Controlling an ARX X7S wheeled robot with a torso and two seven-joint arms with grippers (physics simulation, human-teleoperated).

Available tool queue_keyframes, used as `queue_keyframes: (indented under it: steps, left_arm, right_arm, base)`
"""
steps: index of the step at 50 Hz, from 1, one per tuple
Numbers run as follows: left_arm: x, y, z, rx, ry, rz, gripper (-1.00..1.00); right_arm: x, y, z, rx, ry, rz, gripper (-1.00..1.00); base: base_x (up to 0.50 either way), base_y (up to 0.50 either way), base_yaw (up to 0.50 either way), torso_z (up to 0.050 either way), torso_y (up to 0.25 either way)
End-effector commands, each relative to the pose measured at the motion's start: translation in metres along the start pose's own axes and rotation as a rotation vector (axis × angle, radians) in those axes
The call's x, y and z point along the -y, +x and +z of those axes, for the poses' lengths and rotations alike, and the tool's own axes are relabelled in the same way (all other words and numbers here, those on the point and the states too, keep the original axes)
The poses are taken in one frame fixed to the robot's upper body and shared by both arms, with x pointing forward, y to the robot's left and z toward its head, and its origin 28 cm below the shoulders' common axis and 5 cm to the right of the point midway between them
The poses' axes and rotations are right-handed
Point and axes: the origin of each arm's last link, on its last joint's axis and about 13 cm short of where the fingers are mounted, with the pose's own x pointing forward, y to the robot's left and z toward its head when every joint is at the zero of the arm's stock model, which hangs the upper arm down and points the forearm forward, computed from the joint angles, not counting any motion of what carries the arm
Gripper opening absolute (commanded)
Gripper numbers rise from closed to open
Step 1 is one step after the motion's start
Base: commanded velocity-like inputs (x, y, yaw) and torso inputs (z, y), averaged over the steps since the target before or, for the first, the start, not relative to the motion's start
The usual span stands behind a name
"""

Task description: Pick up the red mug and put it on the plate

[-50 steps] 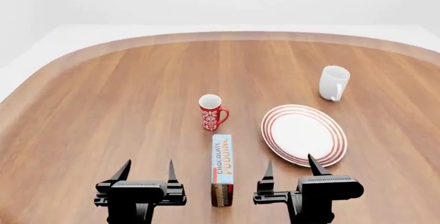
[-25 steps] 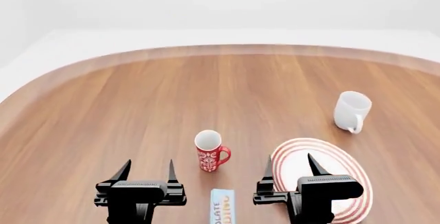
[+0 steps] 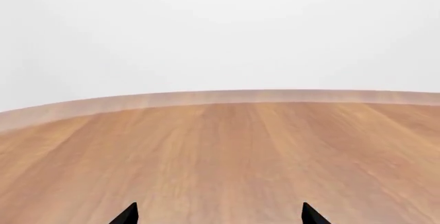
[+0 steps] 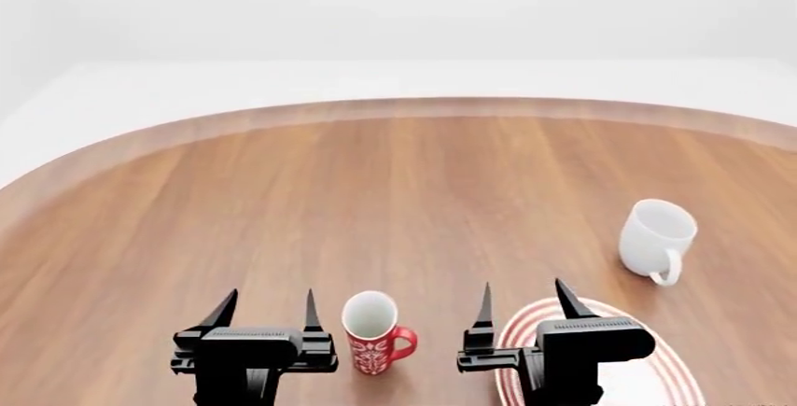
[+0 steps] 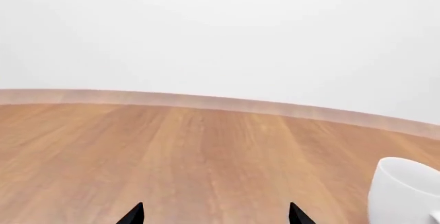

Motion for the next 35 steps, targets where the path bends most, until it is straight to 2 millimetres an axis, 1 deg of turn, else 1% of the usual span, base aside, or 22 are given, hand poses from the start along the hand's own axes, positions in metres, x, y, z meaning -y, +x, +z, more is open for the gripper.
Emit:
queue_keyframes:
  steps: [1, 7, 13, 21, 26, 30, 33, 34, 35]
  left_arm:
    - [0.0, 0.0, 0.0, -0.002, 0.0, -0.002, 1.0]
    - [0.0, 0.0, -0.001, -0.002, 0.001, -0.001, 1.0]
    - [0.0, 0.0, -0.001, -0.002, 0.001, -0.001, 1.0]
    - [0.0, 0.0, 0.0, -0.002, 0.0, -0.001, 1.0]
    - [0.0, 0.0, 0.0, -0.002, 0.0, -0.001, 1.0]
    - [0.0, -0.001, 0.0, -0.003, 0.002, -0.003, 1.0]
    - [0.0, -0.001, 0.0, -0.002, 0.002, -0.003, 1.0]
    - [0.0, 0.0, 0.0, -0.001, 0.003, -0.002, 1.0]
    - [0.0, 0.0, 0.0, -0.001, 0.002, -0.001, 1.0]
  right_arm:
    - [0.0, 0.0, -0.001, -0.005, -0.005, -0.002, 1.0]
    - [0.0, 0.002, -0.002, -0.017, -0.013, -0.02, 1.0]
    - [0.002, 0.002, 0.0, -0.02, -0.021, -0.022, 1.0]
    - [0.017, 0.005, 0.021, -0.038, -0.036, -0.003, 1.0]
    - [0.029, 0.005, 0.033, -0.055, -0.093, 0.108, 1.0]
    - [0.043, 0.007, 0.047, -0.065, -0.156, 0.183, 1.0]
    - [0.053, 0.008, 0.055, -0.086, -0.172, 0.306, 1.0]
    - [0.058, 0.008, 0.057, -0.107, -0.223, 0.343, 1.0]
    - [0.06, 0.008, 0.058, -0.109, -0.223, 0.377, 1.0]
  base:
    - [0.5, -0.01, 0.0, 0.0, 0.0]
    - [0.45, -0.01, 0.0, 0.0, 0.0]
    - [0.0, 0.0, 0.0, 0.0, 0.0]
    - [0.0, 0.0, 0.0, 0.0, 0.0]
    - [0.0, 0.0, 0.0, 0.0, 0.0]
    - [0.0, 0.0, 0.0, 0.0, 0.0]
    - [0.0, 0.0, 0.0, 0.0, 0.0]
    - [0.0, 0.0, 0.0, 0.0, 0.0]
    - [0.0, 0.0, 0.0, 0.0, 0.0]
